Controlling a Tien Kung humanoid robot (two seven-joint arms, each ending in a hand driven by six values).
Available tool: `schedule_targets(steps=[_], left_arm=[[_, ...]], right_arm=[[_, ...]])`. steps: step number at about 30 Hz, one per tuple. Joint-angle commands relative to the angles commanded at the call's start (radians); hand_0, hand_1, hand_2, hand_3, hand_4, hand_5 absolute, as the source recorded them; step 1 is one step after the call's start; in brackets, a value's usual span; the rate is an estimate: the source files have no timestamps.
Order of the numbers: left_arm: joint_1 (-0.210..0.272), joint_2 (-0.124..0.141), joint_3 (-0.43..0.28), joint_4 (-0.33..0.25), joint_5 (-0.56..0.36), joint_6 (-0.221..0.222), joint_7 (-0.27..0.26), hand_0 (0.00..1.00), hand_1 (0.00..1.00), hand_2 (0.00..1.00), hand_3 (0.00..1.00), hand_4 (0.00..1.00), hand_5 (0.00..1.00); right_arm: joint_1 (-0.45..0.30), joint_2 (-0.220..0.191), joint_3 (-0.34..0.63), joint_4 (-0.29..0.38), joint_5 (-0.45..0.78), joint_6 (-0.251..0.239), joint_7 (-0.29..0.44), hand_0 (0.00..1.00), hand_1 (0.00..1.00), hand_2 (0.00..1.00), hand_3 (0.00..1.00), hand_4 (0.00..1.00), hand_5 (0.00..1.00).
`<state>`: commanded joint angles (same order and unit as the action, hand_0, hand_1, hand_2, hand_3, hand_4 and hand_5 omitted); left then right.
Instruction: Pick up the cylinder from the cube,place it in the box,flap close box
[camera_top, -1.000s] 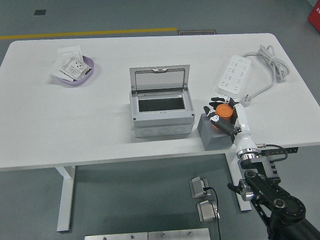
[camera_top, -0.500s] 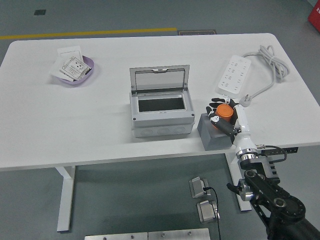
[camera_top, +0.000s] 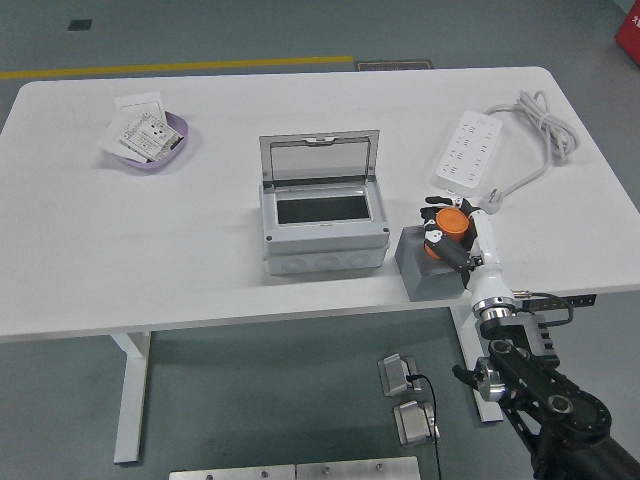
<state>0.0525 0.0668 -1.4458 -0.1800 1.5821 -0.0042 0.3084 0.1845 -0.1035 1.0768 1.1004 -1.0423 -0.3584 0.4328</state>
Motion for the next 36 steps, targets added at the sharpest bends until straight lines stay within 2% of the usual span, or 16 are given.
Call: schedule_targets(steps=[2,3,8,9,14,15,20,21,28,36], left_arm=[[-0.001,0.000,0.002,0.000,-0.003,-0.001,-0.005,0.781,0.778,0.750,0.587,0.703,0.079],[-0.001,0.000,0.003,0.000,-0.005,-0.001,-0.007,0.781,0.778,0.750,0.587,0.703,0.079],[-0.002,0.000,0.009,0.000,-0.015,-0.001,-0.017,0.781,0.778,0.750,0.587,0.703,0.079],[-0.002,0.000,0.011,0.000,-0.016,0.000,-0.018,0.781,0.778,0.750,0.587,0.702,0.079],[-0.002,0.001,0.017,0.000,-0.022,-0.001,-0.021,0.781,0.778,0.750,0.587,0.702,0.079],[-0.002,0.001,0.016,0.000,-0.021,-0.001,-0.021,0.781,0.778,0.750,0.587,0.702,0.079],[-0.003,0.002,0.011,0.000,-0.013,-0.001,-0.021,0.781,0.778,0.750,0.587,0.702,0.079],[-0.004,0.002,0.010,0.000,-0.011,-0.001,-0.021,0.781,0.778,0.750,0.587,0.702,0.079],[-0.005,0.006,-0.001,0.000,0.003,-0.001,-0.018,0.781,0.778,0.750,0.587,0.703,0.079],[-0.002,0.009,-0.031,0.000,0.021,-0.003,-0.007,0.781,0.778,0.750,0.587,0.702,0.079]], right_arm=[[0.004,-0.003,0.000,0.002,0.000,-0.001,-0.001,0.471,0.470,0.421,0.450,0.002,0.002],[0.006,-0.004,0.000,0.002,0.000,-0.001,-0.002,0.421,0.380,0.372,0.403,0.002,0.002],[0.015,-0.011,0.003,0.005,-0.001,-0.002,-0.005,0.421,0.380,0.372,0.403,0.002,0.002],[0.017,-0.012,0.004,0.006,-0.002,-0.001,-0.005,0.389,0.270,0.285,0.306,0.002,0.002],[0.024,-0.016,0.005,0.007,-0.007,-0.001,-0.007,0.389,0.270,0.285,0.306,0.002,0.002],[0.026,-0.017,0.006,0.008,-0.008,-0.001,-0.007,0.356,0.206,0.235,0.260,0.002,0.002],[0.040,-0.022,0.006,0.010,-0.014,-0.004,-0.009,0.356,0.206,0.235,0.260,0.002,0.002],[0.043,-0.023,0.006,0.010,-0.015,-0.005,-0.010,0.257,0.206,0.239,0.248,0.002,0.002],[0.089,-0.035,-0.013,0.008,-0.034,-0.019,-0.021,0.261,0.210,0.238,0.240,0.002,0.002],[0.203,-0.049,-0.111,0.026,-0.199,-0.108,-0.119,0.256,0.211,0.242,0.240,0.002,0.002]])
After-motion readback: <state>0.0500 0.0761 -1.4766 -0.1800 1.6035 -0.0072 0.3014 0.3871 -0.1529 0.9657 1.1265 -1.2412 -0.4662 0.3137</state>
